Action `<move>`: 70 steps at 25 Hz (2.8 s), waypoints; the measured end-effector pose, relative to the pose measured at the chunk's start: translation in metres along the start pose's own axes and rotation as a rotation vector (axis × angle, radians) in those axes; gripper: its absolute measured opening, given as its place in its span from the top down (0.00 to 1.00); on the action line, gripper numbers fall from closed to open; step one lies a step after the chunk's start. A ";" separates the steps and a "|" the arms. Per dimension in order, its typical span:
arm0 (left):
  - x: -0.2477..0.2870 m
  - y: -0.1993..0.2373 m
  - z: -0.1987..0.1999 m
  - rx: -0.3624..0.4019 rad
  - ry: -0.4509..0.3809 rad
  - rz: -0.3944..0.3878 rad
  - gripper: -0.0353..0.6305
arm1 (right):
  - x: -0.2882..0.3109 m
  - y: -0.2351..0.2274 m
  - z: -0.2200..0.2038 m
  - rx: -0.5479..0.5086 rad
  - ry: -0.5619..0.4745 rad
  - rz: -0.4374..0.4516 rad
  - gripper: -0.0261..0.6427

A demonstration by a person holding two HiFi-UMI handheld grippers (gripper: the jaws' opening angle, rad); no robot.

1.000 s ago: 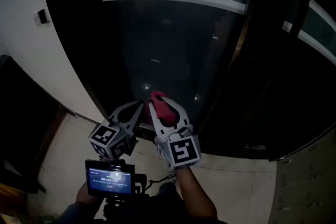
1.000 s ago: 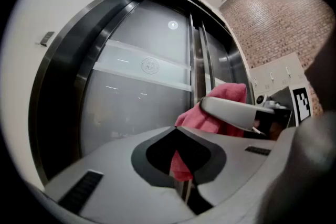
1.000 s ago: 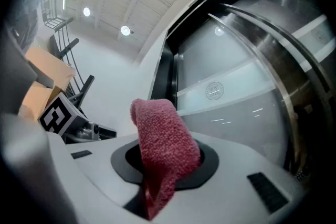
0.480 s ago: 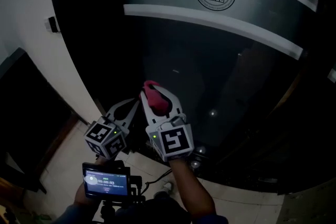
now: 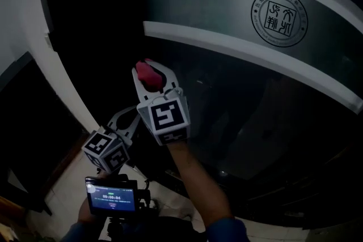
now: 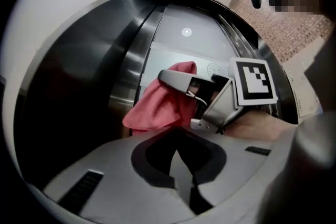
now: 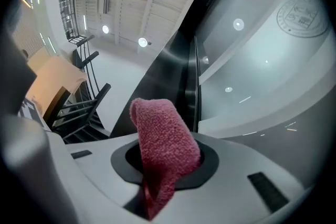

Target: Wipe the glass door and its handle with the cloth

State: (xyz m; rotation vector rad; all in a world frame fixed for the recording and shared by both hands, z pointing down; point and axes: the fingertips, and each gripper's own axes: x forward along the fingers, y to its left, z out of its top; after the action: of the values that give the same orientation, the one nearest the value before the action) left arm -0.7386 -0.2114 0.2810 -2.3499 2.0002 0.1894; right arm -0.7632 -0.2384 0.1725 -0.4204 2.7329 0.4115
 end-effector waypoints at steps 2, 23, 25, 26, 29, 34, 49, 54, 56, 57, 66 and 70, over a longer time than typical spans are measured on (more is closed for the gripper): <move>0.012 0.015 0.003 0.009 0.003 -0.025 0.93 | 0.021 -0.003 -0.006 -0.034 0.000 -0.010 0.84; 0.136 -0.115 0.002 0.014 -0.062 -0.579 0.93 | -0.207 -0.193 0.056 -0.337 0.075 -0.698 0.83; 0.140 -0.133 -0.002 0.005 -0.058 -0.600 0.93 | -0.258 -0.216 0.067 -0.365 0.075 -0.783 0.83; 0.142 -0.140 -0.004 0.002 -0.056 -0.603 0.93 | -0.284 -0.227 0.073 -0.363 0.078 -0.831 0.83; 0.148 -0.155 -0.010 -0.008 -0.047 -0.596 0.93 | -0.354 -0.256 0.086 -0.360 0.103 -0.960 0.83; 0.153 -0.176 -0.022 -0.017 -0.026 -0.587 0.93 | -0.409 -0.277 0.097 -0.375 0.117 -1.054 0.83; 0.128 -0.094 -0.048 0.015 0.027 -0.406 0.93 | -0.244 -0.167 0.015 -0.263 0.046 -0.703 0.83; 0.109 -0.028 -0.060 0.026 0.047 -0.303 0.93 | -0.130 -0.108 -0.062 -0.178 0.127 -0.492 0.83; 0.101 -0.003 -0.062 0.040 0.053 -0.264 0.93 | -0.093 -0.092 -0.078 -0.146 0.127 -0.442 0.83; 0.097 0.010 -0.063 0.042 0.055 -0.246 0.93 | -0.077 -0.085 -0.083 -0.134 0.122 -0.422 0.83; 0.085 0.054 -0.067 0.031 0.067 -0.208 0.93 | -0.012 -0.067 -0.113 -0.086 0.095 -0.372 0.83; 0.096 0.028 -0.073 0.018 0.073 -0.259 0.93 | -0.050 -0.088 -0.103 -0.090 0.077 -0.440 0.83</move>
State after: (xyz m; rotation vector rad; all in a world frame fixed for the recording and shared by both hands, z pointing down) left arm -0.7472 -0.3186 0.3426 -2.6082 1.6923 0.0750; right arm -0.7187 -0.3414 0.2640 -1.0525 2.5933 0.4045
